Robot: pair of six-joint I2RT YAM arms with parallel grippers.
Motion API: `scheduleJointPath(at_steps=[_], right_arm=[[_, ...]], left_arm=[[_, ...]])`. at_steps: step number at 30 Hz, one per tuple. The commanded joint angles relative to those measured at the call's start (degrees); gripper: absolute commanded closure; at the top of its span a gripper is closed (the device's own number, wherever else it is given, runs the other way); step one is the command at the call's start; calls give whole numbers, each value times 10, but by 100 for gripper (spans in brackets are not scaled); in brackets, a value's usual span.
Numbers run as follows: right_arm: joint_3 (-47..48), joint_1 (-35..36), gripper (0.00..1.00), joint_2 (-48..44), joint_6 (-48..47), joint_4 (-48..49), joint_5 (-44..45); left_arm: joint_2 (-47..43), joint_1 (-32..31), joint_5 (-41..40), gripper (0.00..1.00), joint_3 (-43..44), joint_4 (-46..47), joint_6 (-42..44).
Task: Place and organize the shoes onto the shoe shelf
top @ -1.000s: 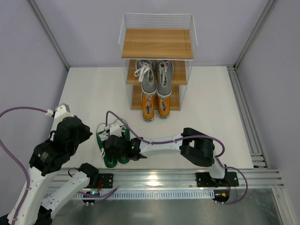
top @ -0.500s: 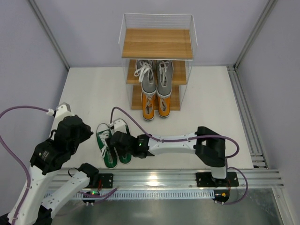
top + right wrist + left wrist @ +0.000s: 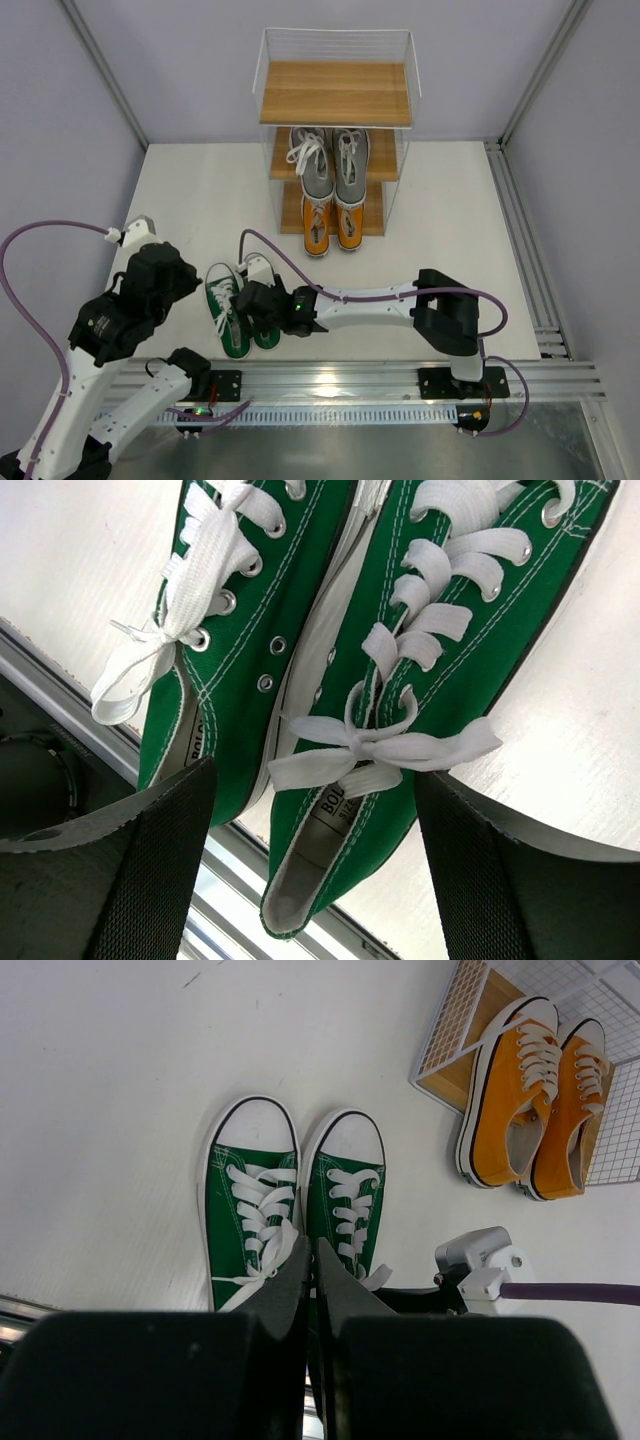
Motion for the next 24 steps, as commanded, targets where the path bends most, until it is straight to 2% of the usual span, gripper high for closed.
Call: scheduleJointPath(at_steps=[1,6,11,18,24], right_arm=[[34,-1,20,-7,-4,26,-8],[56,0,19,-1,-4,29,-19],[79,-3,19,42,9,25,-40],[139,-20,19,112,-2,-23,-21],[149,-32,20,125,5,-48,5]], left_arm=[[4,2,-2,100,-1,21,3],[6,1,-2,100,0,23,5],[2,2,-5,100,-1,21,5],[-11,2,-9,100,-6,10,3],[-15,2,-12,100,-6,5,2]])
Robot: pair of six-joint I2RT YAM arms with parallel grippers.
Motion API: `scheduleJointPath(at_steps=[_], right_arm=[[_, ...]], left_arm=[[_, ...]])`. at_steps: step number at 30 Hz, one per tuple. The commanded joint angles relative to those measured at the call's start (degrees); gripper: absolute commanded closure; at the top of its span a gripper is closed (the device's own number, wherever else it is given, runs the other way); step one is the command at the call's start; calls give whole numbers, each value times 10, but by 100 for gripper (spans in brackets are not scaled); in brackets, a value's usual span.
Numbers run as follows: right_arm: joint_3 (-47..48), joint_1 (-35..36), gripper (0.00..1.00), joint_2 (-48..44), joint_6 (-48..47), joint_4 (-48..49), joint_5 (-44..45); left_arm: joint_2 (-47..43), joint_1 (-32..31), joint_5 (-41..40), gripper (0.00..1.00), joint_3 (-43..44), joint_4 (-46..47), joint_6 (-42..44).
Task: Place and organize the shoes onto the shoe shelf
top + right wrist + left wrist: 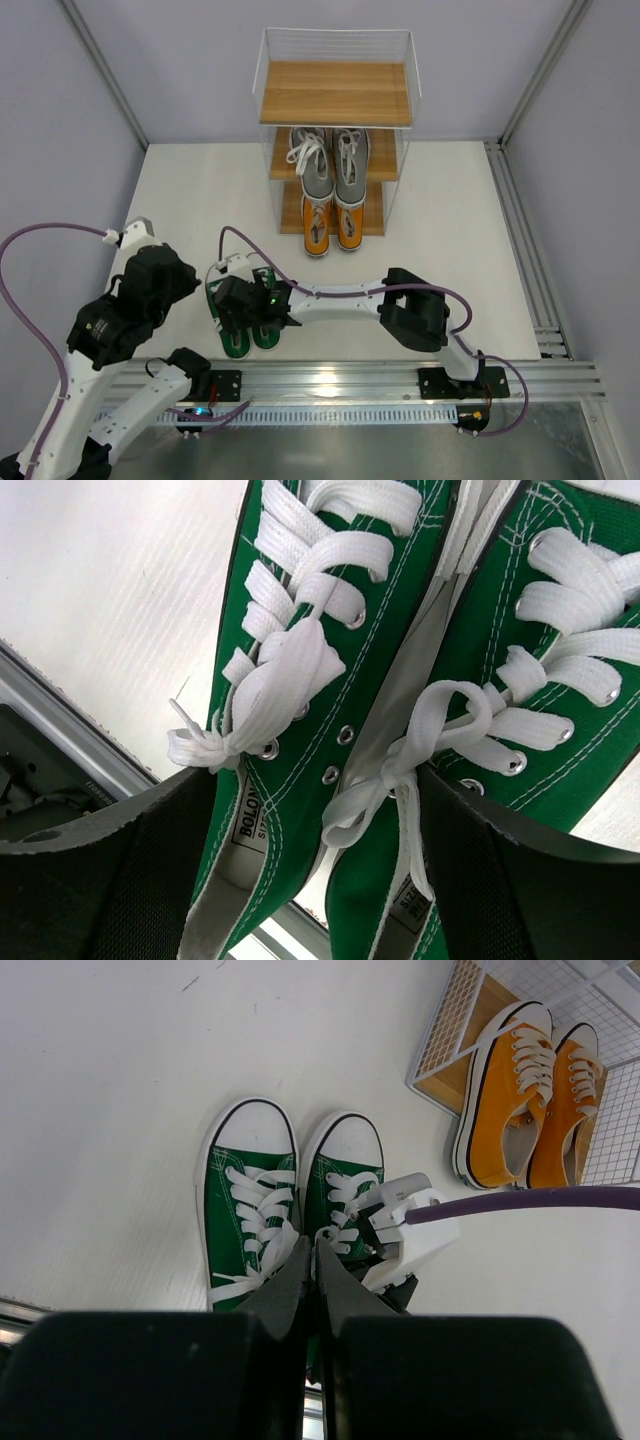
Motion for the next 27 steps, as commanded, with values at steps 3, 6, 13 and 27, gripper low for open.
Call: scheduleJointPath(at_steps=[3,6,13,27], right_arm=[[-1,-27,23,5,15,-34,53],[-14,-35,29,-2,38,-66,84],[-55,-38,31,-29,39,-106,130],[-69,-36,25,-70,-11,-90,131]], left_arm=[[-6,2,-10,100,-4,6,-1],[-5,2,-5,100,-7,9,-1],[-3,1,-2,100,-11,17,0],[8,2,4,100,-14,30,8]])
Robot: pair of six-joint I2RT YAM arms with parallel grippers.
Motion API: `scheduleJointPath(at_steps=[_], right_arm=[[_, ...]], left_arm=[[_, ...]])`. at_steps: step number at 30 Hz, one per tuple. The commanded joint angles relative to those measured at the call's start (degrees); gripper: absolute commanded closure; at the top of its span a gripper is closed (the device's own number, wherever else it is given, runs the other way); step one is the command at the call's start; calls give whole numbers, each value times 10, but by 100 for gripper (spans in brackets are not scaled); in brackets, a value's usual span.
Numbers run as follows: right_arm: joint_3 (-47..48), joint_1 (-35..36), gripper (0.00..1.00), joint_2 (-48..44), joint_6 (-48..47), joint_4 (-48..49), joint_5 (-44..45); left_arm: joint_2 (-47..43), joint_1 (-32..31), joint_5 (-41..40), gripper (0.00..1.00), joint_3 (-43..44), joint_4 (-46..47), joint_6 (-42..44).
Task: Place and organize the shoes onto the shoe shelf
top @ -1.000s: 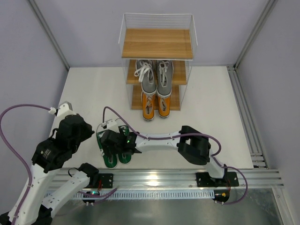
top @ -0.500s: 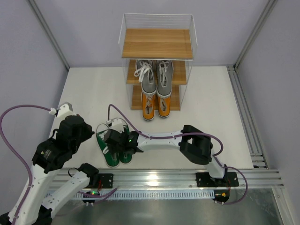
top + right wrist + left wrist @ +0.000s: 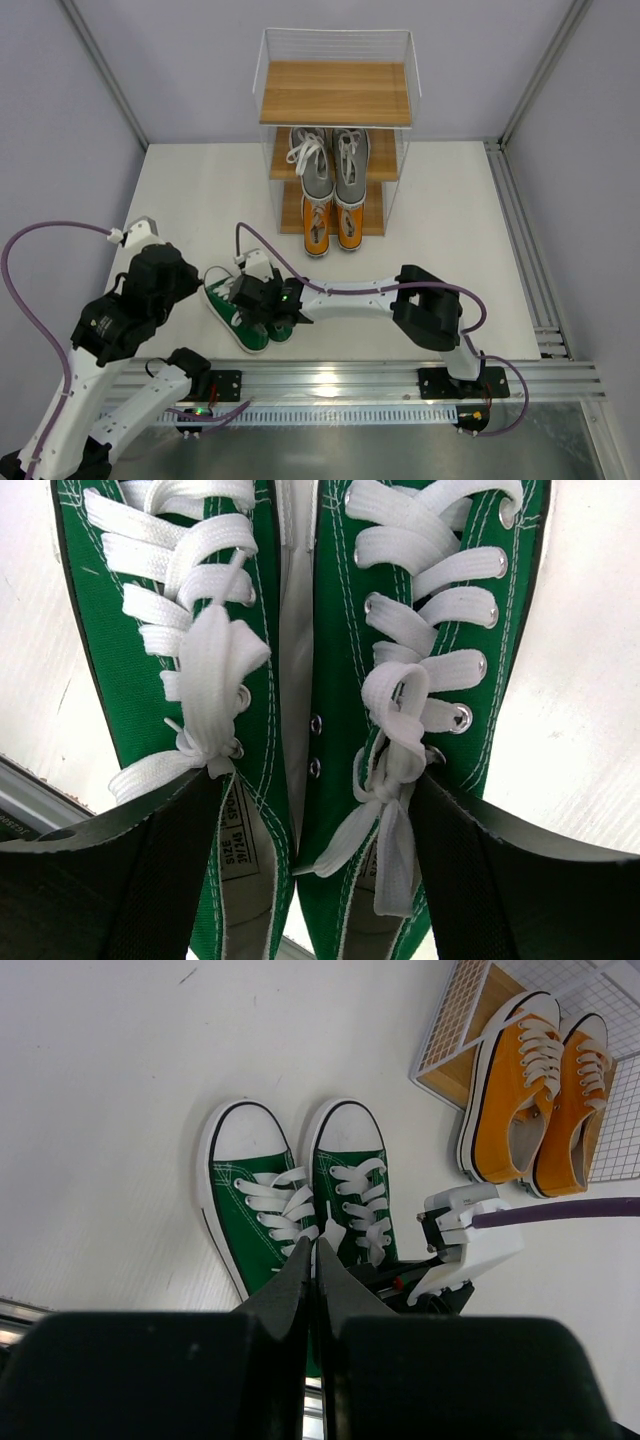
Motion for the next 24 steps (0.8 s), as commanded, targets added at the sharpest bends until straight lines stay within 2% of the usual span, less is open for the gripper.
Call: scheduleJointPath(at_steps=[1,4,7,10,11,16,20,24], right_arm=[[-6,-24,25,-18,-35,-43,55],[5,-28,25,2,-46,-36,33],[-4,-35,28,18,-58,15,-19],[1,-41,55,36,-66,36,-55],[1,-41,68,38,-70,39,-59],[-32,-42,95,24,-82,46,-69],[-96,-41,96,-34,-86,58,-66],[-166,-41,96,-117,-80,36,-20]], left_arm=[[4,2,-1,100,-6,25,6],[4,2,2,100,-8,28,6],[3,2,3,100,-10,29,6],[3,1,3,100,-10,27,6],[3,2,2,100,-10,27,6],[1,2,3,100,-11,27,5],[3,1,8,100,-15,35,3],[8,2,16,100,-19,48,2]])
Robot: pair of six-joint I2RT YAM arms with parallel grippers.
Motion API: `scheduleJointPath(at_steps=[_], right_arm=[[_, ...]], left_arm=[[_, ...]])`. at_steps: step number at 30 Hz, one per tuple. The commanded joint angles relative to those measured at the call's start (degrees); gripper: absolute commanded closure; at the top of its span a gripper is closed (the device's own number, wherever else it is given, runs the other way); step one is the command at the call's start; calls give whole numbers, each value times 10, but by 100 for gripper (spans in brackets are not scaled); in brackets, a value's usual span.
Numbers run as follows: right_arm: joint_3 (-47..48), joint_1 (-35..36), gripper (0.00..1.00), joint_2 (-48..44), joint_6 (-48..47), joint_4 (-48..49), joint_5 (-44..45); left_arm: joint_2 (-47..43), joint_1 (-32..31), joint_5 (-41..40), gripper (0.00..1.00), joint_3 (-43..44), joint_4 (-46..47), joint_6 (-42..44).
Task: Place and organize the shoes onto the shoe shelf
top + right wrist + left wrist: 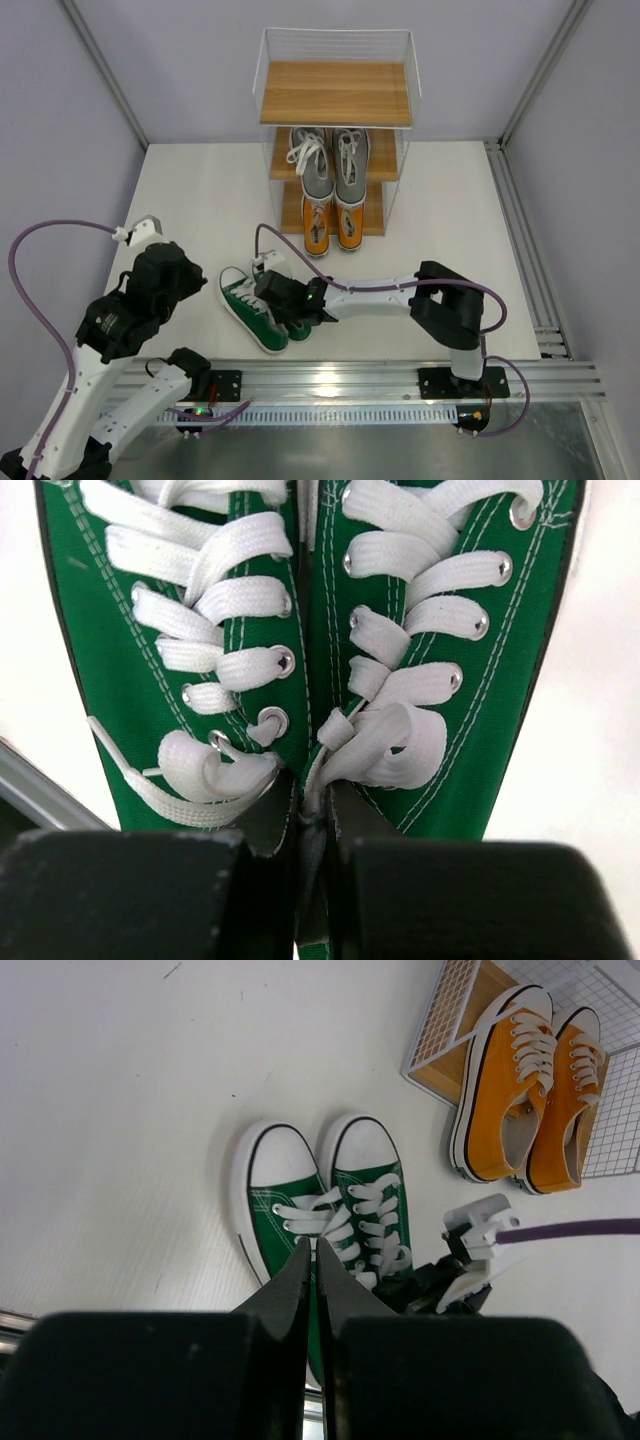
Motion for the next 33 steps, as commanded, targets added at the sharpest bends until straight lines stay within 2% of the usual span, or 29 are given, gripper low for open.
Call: scheduleJointPath(at_steps=[1,5,10,11,12,15,19,24,33], right_arm=[[-69,-7,96,-84,-9,-81,82],[-112,-8,96,-161,15,-132,134],[-150,-8,95,-174,38,-122,144],[-156,-8,90,-173,36,-111,137],[-162,-7,77,-173,34,-99,118],[-190,-8,54,-186,25,-53,84],[-233,-6,44,-211,10,0,50],[-269,-6,43,-231,-20,49,33],[-334,-6,48,-202,-79,239,13]], left_arm=[[9,2,8,100,-6,33,1],[19,2,19,100,-13,53,0],[37,2,41,100,-20,81,-1],[39,2,44,100,-21,83,-1],[43,2,49,100,-21,86,-1],[47,2,51,100,-22,91,-1],[46,2,50,100,-21,86,2],[44,2,51,100,-26,86,1],[52,1,55,100,-23,81,2]])
